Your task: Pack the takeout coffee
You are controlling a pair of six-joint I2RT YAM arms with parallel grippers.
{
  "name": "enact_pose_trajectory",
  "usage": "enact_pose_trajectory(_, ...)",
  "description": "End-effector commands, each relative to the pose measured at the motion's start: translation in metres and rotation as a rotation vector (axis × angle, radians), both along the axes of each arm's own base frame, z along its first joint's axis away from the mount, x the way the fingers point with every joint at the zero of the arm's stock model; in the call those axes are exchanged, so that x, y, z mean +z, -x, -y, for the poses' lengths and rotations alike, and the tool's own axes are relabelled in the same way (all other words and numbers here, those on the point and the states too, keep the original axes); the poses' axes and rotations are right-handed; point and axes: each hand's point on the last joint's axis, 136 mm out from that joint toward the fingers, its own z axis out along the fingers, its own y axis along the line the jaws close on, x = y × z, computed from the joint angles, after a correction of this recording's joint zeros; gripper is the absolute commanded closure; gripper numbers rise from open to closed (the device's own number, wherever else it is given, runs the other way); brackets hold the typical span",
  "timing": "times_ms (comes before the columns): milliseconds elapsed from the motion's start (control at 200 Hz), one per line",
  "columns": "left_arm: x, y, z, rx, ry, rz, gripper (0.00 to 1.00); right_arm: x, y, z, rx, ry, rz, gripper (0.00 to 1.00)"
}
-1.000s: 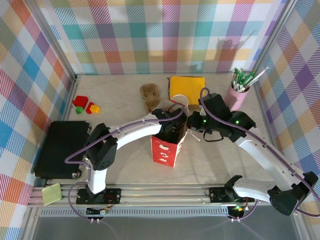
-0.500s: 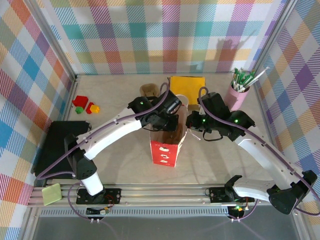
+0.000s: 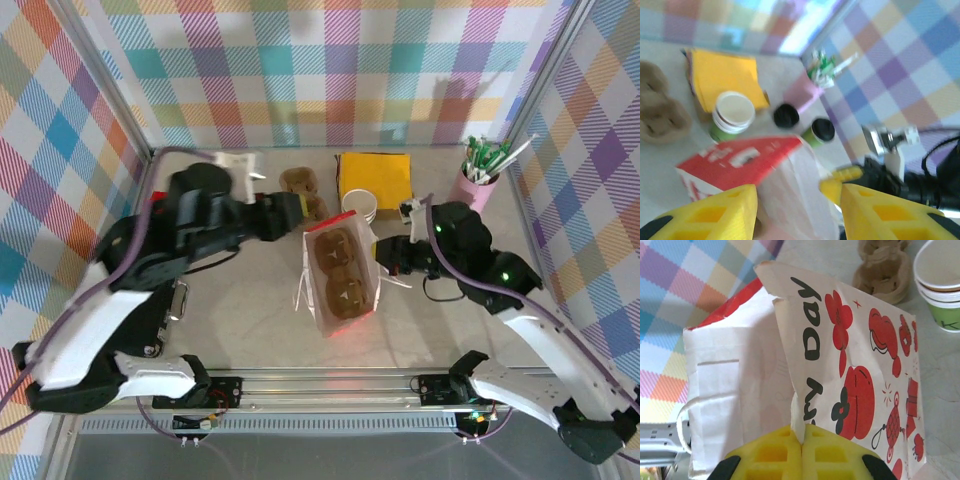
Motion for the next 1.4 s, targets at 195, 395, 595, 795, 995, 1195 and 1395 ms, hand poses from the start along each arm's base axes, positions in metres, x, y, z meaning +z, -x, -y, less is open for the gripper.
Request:
enact_pose_trajectory(195, -0.005, -0.011, -0.060, 0.205, -0.108, 0.156, 0.50, 0.015, 0.037, 0.007, 0.137, -0.103, 0.188, 1.00)
enact_pose_trajectory(395, -0.020, -0.008, -0.023, 0.055, -0.091, 0.099, 0.62, 0.003, 0.018, 0.019, -0.033, -0.073, 0.071, 1.00)
enact_pose_trajectory(595, -0.051, -0.003, 0.045, -0.125, -0.090, -0.032, 0.71, -0.007, -0.007, 0.025, -0.259, -0.146, -0.116, 1.00)
enact_pose_trajectory(795, -0.100, 0.000, 0.100, -0.203, -0.173, -0.171, 0.72, -0.018, -0.020, 0.028, -0.384, -0.148, -0.227, 1.00)
enact_pose_trajectory(995, -0.154, -0.011, 0.123, -0.183, -0.350, -0.309, 0.73, -0.035, -0.020, 0.030, -0.417, -0.125, -0.288, 1.00)
enact_pose_trajectory(1195, -0.205, -0.017, 0.144, -0.205, -0.487, -0.421, 0.79, -0.044, -0.015, 0.040, -0.458, -0.118, -0.297, 1.00)
enact_pose_trajectory(1395, -0.262, -0.017, 0.150, -0.215, -0.612, -0.525, 0.85, -0.050, -0.012, 0.046, -0.473, -0.099, -0.301, 1.00)
